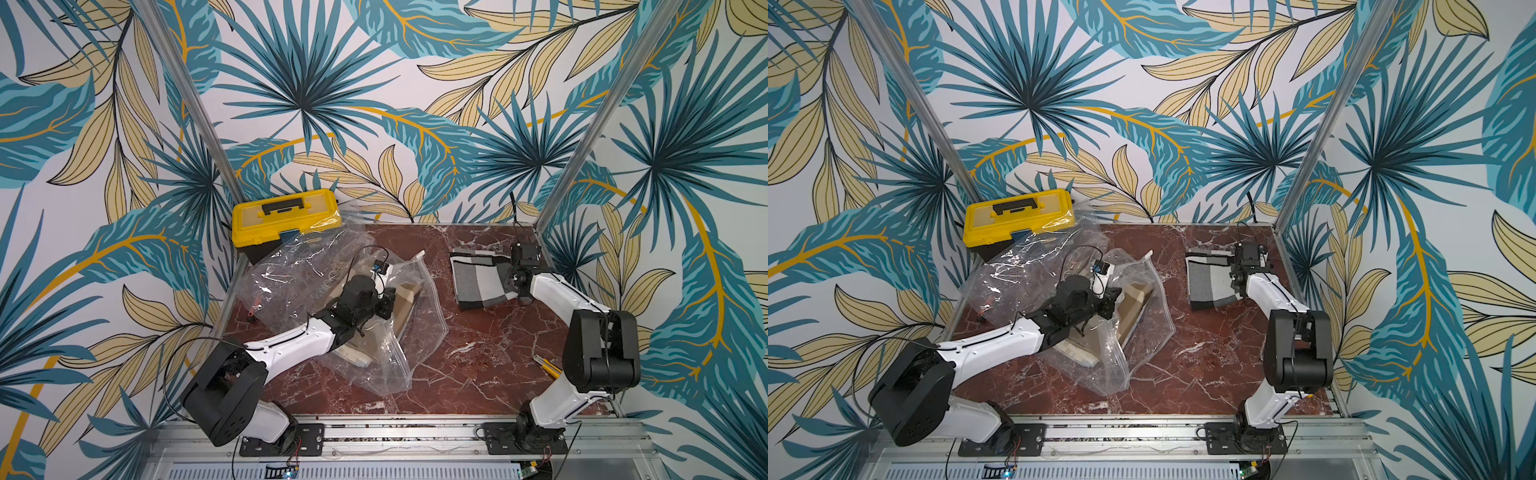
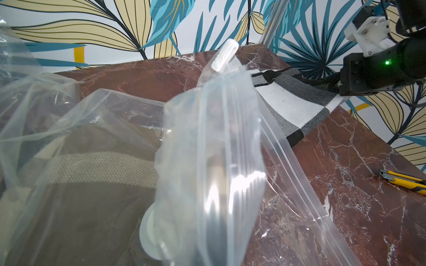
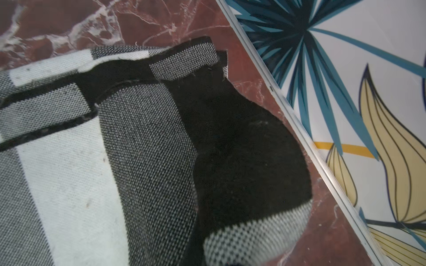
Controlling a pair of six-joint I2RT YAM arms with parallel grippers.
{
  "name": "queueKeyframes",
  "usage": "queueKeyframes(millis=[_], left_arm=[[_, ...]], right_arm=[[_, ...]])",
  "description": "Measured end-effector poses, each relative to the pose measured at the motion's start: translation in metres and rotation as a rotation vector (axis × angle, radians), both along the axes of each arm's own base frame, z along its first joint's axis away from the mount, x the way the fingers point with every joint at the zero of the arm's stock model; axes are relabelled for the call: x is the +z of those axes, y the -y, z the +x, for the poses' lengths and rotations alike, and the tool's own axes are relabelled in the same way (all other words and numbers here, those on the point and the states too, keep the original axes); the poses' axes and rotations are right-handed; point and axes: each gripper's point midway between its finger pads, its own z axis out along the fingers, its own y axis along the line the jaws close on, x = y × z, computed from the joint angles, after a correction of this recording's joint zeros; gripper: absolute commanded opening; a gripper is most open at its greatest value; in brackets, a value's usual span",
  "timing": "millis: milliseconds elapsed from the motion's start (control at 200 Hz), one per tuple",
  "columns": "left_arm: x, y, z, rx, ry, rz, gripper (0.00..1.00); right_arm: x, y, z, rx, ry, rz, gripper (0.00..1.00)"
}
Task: Take the blanket out of the vacuum bag
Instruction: Place the blanket at the corner of the board.
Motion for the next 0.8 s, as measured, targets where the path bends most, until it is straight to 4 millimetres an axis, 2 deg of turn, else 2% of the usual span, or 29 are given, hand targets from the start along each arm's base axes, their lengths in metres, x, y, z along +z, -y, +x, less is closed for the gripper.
queueKeyframes(millis=[30,60,205,295,411,511,606,691,801], left_arm=[[0.000,0.000,0.000,-0.003,0.000,0.000,0.00],[0.000,0.001,0.000,-0.005,0.000,0.000,0.00],[0.004,0.004,-0.001,-0.024,0.002,-0.002,0.00],[0.007,0.006,-0.001,-0.031,0.007,-0.008,0.00],[0.006,0.008,-0.001,-0.043,0.000,-0.012,0.00],[0.000,0.011,0.000,-0.050,-0.012,-0.008,0.00],[-0.006,0.012,0.000,-0.055,-0.026,-0.001,0.00],[-0.007,0.013,0.000,-0.058,-0.028,-0.001,0.00],[-0.007,0.013,0.000,-0.060,-0.028,-0.001,0.00]], right_arm=[[0.000,0.000,-0.006,-0.002,-0.011,-0.002,0.37],[0.001,0.000,-0.010,-0.002,-0.017,-0.002,0.45],[0.022,-0.002,-0.019,0.009,-0.008,-0.011,0.59],[0.050,-0.009,-0.015,0.034,0.024,-0.049,0.65],[0.090,-0.037,0.002,0.120,0.092,-0.077,0.69],[0.100,-0.073,0.024,0.223,0.113,-0.026,0.69],[0.077,-0.110,0.051,0.318,0.067,0.046,0.69],[0.028,-0.138,0.065,0.379,-0.031,0.124,0.69],[-0.035,-0.153,0.062,0.406,-0.173,0.199,0.69]])
